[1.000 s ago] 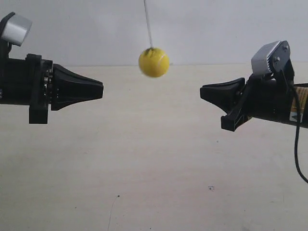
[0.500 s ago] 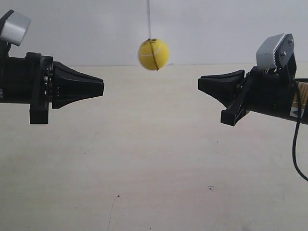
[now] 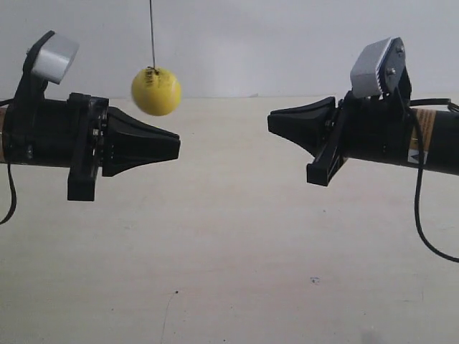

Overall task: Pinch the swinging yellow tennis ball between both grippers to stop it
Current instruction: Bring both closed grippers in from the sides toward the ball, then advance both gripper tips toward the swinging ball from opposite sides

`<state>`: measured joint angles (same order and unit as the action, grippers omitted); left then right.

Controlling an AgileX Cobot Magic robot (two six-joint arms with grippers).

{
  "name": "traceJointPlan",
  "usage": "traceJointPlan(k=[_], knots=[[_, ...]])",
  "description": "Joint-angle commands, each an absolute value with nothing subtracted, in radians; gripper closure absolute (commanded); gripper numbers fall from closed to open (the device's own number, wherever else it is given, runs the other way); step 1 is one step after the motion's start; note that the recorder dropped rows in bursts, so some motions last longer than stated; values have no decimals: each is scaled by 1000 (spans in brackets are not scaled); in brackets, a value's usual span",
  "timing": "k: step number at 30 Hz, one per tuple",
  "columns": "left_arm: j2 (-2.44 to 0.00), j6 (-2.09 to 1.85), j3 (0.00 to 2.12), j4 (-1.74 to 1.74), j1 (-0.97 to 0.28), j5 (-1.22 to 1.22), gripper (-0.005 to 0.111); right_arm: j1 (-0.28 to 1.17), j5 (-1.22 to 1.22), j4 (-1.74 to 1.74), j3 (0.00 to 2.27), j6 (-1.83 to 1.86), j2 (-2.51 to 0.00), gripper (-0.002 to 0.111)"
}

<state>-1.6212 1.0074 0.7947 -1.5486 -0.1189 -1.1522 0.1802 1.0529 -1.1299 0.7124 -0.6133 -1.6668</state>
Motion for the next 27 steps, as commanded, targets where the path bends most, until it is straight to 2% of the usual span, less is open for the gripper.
traceJointPlan(k=[1, 16, 27], knots=[[-1623, 1000, 801, -1533, -126, -1143, 102, 197, 1032, -1137, 742, -615, -1667, 108], [-1623, 915, 801, -1454, -126, -1047, 102, 197, 942, -1113, 771, -548, -1667, 108], [-1623, 866, 801, -1410, -126, -1047, 102, 202, 985, -1108, 771, -564, -1667, 108]])
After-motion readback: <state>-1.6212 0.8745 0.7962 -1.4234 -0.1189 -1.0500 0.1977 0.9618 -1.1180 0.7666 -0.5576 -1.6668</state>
